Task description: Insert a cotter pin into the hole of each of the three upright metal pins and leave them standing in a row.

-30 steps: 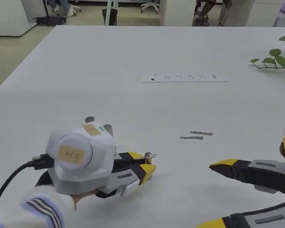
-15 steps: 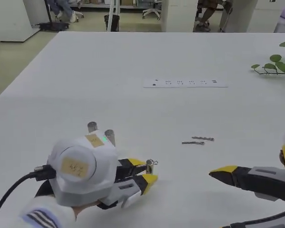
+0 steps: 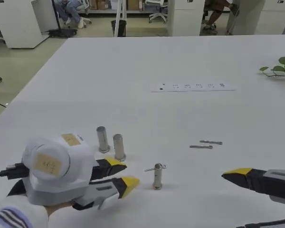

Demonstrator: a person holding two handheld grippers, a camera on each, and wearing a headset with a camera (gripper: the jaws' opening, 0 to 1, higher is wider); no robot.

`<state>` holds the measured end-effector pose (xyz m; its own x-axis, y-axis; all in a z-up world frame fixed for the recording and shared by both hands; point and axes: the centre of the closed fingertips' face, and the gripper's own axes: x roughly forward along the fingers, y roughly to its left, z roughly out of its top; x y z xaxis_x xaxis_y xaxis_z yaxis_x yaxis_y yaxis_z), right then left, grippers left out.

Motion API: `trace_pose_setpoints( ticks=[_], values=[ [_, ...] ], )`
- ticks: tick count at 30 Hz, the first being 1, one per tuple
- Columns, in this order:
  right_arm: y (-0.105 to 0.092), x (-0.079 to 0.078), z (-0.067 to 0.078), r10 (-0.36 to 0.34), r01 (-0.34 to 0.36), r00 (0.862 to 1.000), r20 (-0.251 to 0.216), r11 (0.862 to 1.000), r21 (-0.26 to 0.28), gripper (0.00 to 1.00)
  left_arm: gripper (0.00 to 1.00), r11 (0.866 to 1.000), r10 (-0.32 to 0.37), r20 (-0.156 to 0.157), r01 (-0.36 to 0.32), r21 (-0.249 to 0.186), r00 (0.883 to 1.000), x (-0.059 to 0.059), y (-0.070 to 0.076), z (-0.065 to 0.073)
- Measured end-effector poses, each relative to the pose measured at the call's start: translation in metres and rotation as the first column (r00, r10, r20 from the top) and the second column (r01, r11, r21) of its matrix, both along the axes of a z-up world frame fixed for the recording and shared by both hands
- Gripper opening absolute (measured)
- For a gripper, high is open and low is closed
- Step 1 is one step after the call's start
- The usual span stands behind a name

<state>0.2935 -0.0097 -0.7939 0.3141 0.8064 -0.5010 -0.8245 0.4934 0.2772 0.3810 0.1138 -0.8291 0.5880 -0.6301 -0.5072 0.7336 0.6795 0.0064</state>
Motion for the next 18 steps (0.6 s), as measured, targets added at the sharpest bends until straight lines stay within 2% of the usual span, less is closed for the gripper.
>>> trace_pose_setpoints(
  ticks=[2,5,6,7,9,12,18],
  values=[
    [0.0,0.0,0.001,-0.001,0.001,1.0,0.002,1.0,0.002,0.92,0.24,1.0,0.029,0.015,-0.029,0.001,0.999,0.007,0.004,0.002],
    [0.0,-0.001,0.001,-0.002,0.002,1.0,0.005,1.0,0.004,0.91,0.29,0.997,0.065,0.041,-0.066,0.031,0.997,0.02,0.01,0.002],
    [-0.001,-0.001,0.002,-0.004,0.004,1.0,0.005,1.0,0.004,0.91,0.3,0.997,0.074,0.044,-0.075,0.028,0.996,0.022,0.01,0.003],
    [-0.001,-0.001,0.002,-0.006,0.006,1.0,0.005,1.0,0.005,0.91,0.3,0.996,0.09,0.043,-0.091,0.022,0.995,0.025,0.011,0.003],
    [-0.001,-0.001,0.003,-0.013,0.014,1.0,-0.003,1.0,0.02,0.9,0.29,0.993,0.117,0.012,-0.116,-0.02,0.993,0.03,0.01,0.003],
    [-0.003,-0.004,0.003,-0.016,0.016,1.0,-0.012,1.0,0.021,0.9,0.29,0.989,0.145,0.017,-0.145,-0.002,0.989,0.039,0.016,-0.003],
    [-0.006,-0.005,0.003,-0.029,0.03,0.999,-0.016,0.999,0.019,0.89,0.29,0.985,0.174,0.013,-0.174,0.0,0.985,0.049,0.018,-0.006]
  ],
)
